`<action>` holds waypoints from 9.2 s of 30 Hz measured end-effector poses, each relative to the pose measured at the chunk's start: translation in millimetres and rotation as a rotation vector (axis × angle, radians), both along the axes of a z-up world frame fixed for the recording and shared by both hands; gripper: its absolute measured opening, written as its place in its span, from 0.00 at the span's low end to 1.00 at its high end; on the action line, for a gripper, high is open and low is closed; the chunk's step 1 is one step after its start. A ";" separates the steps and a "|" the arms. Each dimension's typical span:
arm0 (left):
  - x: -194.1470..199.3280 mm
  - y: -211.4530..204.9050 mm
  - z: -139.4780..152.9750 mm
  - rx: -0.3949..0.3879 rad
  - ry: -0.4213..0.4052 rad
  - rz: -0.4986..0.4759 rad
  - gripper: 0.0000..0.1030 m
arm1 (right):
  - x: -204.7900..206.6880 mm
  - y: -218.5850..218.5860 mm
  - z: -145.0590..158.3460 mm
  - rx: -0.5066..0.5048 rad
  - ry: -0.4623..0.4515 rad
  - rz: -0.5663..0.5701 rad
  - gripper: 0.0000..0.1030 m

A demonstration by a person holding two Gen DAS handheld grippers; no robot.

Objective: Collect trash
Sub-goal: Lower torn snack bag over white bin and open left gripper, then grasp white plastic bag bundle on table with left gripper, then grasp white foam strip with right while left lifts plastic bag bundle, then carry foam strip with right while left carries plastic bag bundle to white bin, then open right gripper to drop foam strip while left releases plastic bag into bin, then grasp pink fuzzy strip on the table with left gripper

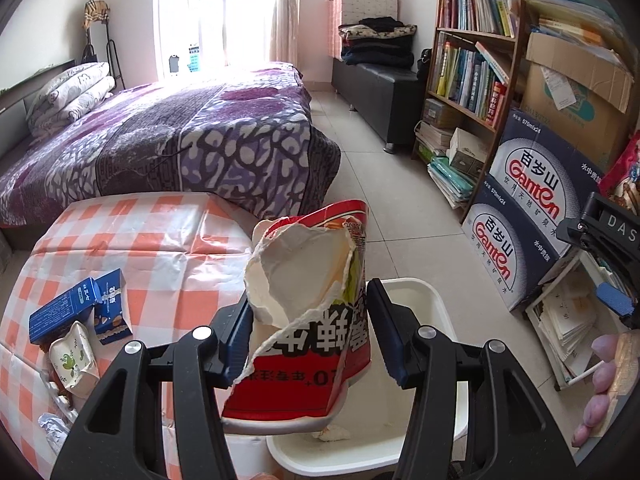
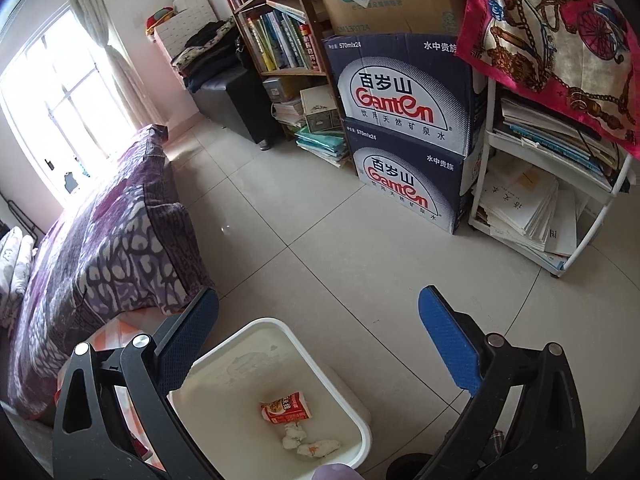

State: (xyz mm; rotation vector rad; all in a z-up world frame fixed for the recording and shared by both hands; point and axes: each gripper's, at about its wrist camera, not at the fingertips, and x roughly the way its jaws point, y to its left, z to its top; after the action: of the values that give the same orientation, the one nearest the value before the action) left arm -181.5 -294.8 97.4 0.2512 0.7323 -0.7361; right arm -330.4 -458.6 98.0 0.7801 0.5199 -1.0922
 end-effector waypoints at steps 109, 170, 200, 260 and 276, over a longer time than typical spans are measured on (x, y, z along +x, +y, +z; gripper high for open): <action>158.2 446.3 -30.8 -0.071 0.357 0.758 0.42 | 261.9 407.9 -111.4 0.030 0.323 1.464 0.21; 90.7 230.9 -0.7 -0.039 -0.030 0.487 0.42 | 163.3 210.1 -3.9 -0.276 0.028 0.728 0.22; 49.1 145.9 -9.3 0.006 -0.039 0.279 0.42 | 90.1 102.9 -25.3 -0.117 0.111 0.370 0.40; -11.1 -8.4 14.9 -0.037 -0.031 -0.001 0.85 | -24.3 18.6 -21.9 -0.002 0.008 -0.071 0.93; 73.4 139.8 -48.8 0.200 0.080 0.285 0.86 | 80.4 88.3 -33.1 -0.009 0.112 0.244 0.93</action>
State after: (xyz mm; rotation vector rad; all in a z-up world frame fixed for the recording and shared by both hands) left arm -108.2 -155.0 48.6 0.2929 0.8980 -0.4040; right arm -250.0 -370.4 64.9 0.6317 0.6858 -0.9134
